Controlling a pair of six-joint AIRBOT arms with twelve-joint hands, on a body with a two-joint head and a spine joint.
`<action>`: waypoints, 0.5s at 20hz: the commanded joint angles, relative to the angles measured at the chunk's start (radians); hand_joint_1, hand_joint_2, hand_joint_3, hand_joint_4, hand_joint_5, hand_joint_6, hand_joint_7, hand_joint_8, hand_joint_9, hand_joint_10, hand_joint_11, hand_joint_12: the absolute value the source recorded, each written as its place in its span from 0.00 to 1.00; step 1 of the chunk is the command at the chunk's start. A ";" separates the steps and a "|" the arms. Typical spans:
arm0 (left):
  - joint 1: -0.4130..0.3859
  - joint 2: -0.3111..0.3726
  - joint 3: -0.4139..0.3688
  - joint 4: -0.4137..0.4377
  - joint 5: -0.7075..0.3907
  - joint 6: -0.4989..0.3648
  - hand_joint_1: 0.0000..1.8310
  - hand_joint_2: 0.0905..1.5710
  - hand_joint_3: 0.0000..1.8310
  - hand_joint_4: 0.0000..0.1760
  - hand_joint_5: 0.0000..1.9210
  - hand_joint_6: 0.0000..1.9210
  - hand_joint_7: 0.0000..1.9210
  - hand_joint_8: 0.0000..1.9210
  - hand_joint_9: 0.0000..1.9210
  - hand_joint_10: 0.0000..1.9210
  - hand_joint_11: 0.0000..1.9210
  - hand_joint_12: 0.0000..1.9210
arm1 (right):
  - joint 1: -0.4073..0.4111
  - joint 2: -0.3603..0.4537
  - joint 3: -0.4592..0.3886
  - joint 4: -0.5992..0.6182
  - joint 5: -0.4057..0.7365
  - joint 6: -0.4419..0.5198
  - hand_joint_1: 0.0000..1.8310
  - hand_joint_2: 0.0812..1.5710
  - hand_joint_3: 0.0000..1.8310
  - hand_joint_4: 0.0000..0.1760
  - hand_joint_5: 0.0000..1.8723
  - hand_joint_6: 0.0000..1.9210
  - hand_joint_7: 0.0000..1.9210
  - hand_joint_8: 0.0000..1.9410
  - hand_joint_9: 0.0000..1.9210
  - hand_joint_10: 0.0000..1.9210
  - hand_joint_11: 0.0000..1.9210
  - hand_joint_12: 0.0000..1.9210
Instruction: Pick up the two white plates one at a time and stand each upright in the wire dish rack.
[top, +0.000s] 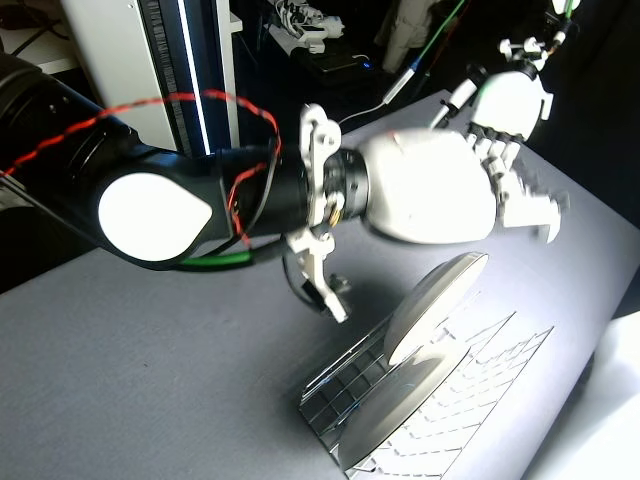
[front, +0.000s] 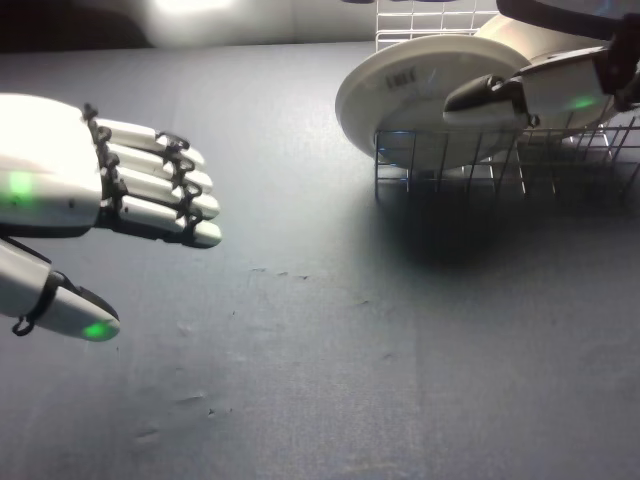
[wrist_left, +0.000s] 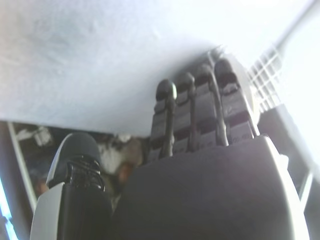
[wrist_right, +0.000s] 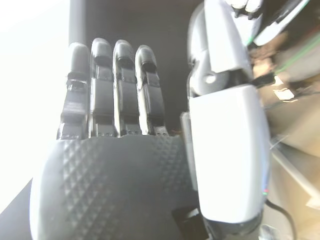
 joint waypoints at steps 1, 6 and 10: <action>-0.020 0.022 -0.012 -0.049 -0.040 0.000 0.00 0.78 0.00 0.00 0.11 0.00 0.09 0.00 0.07 0.00 0.00 0.15 | 0.016 0.014 -0.006 0.007 0.121 -0.004 0.53 0.60 0.00 0.00 0.18 0.00 0.16 0.00 0.15 0.00 0.00 0.44; -0.035 0.055 -0.051 -0.019 -0.048 0.004 0.07 0.77 0.00 0.00 0.28 0.01 0.32 0.02 0.29 0.03 0.06 0.42 | 0.017 0.043 -0.038 -0.158 0.181 -0.036 0.27 0.61 0.00 0.00 0.42 0.03 0.43 0.03 0.39 0.04 0.14 0.50; -0.042 0.060 -0.049 0.005 -0.052 0.004 0.08 0.79 0.00 0.00 0.27 0.78 0.29 0.92 0.29 0.97 0.30 0.99 | 0.017 0.057 -0.048 -0.252 0.226 -0.057 0.18 0.60 0.00 0.00 0.43 0.57 0.42 0.65 0.37 0.66 0.26 0.70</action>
